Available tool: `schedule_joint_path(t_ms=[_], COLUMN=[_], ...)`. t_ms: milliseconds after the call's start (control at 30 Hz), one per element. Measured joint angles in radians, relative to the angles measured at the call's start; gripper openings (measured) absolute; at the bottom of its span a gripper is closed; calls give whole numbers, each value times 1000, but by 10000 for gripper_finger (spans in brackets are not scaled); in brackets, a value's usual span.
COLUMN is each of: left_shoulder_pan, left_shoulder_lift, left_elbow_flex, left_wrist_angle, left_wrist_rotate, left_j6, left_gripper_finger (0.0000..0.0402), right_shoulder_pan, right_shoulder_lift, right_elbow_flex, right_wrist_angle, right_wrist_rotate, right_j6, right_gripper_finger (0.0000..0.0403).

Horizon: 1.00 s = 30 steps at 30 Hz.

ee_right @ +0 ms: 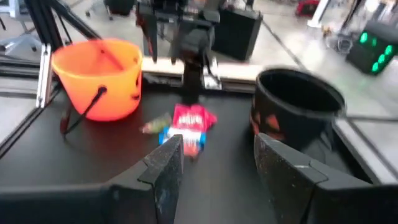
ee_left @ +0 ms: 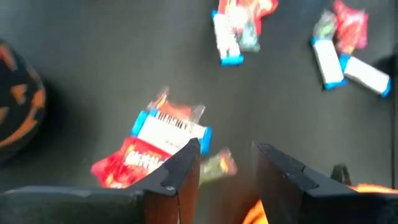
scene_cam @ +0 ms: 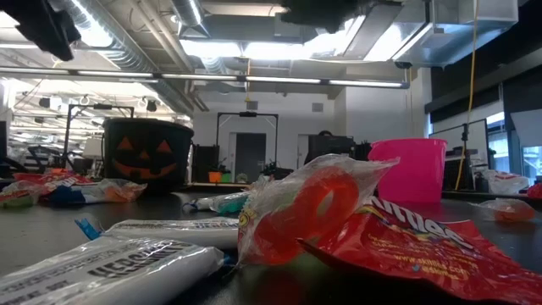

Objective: Sort candy
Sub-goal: Put the white chocolate bar into the black bucket

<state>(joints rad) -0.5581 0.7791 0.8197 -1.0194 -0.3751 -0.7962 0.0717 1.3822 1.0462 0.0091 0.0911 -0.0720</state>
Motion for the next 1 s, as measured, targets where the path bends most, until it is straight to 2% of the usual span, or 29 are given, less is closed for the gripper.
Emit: schedule_joint_path(t_ms=[100,233,333,533,633,800,1000], left_shoulder_pan=[49,115,166,243,274,311,330], left_shoulder_lift=[-48,-60,-55,-54,-53,-53,-53], left_elbow_flex=[-69,-127,-164,-198,-198,-198,-198], left_wrist_angle=[113,220,324,543,574,574,574], left_wrist_rotate=[-24,-35,-11,93,119,157,168], left_j6=[59,167,259,442,482,511,521], left_gripper_finger=[134,134,134,134,134,134,133], right_shoulder_pan=[0,0,0,39,69,80,80], right_shoulder_lift=[-38,-55,-56,-56,-56,-56,-55], right_elbow_flex=[-11,-12,-12,-12,-12,-12,-87], right_wrist_angle=[-167,-474,-676,-892,-975,-1120,-1191], right_wrist_rotate=[38,123,121,24,-7,-50,-208], right_j6=[52,195,313,458,537,807,940], right_gripper_finger=[193,193,193,193,193,193,193])
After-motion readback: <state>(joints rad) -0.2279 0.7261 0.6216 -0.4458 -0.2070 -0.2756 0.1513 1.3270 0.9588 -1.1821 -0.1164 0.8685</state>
